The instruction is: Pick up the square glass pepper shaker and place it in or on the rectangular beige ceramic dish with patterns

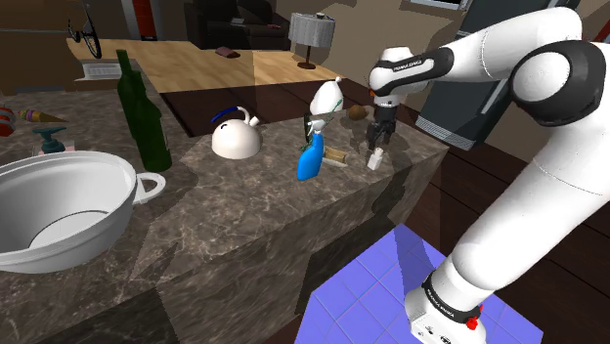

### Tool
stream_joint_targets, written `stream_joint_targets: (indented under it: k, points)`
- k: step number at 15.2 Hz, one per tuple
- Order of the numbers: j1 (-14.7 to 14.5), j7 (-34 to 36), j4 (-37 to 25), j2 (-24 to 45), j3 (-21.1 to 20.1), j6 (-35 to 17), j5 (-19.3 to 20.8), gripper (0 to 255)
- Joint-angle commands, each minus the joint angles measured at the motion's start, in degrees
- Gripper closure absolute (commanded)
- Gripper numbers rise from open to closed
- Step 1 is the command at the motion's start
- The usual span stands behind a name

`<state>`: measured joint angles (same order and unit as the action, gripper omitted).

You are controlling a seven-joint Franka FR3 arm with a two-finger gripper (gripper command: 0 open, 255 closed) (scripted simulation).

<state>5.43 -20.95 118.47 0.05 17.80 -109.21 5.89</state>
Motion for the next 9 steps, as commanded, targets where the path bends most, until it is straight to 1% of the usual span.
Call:
stream_joint_targets:
  k: [1,6,9]
  points:
    - [0.7,-2.3,-4.0,5.2,0.7,-0.3,-0.9,0]
    - [3.2,-7.0,-13.9,17.5,1.4,-0.2,-3.0,0]
    - [3.4,-7.0,-12.8,17.9,1.3,-1.7,-3.1,0]
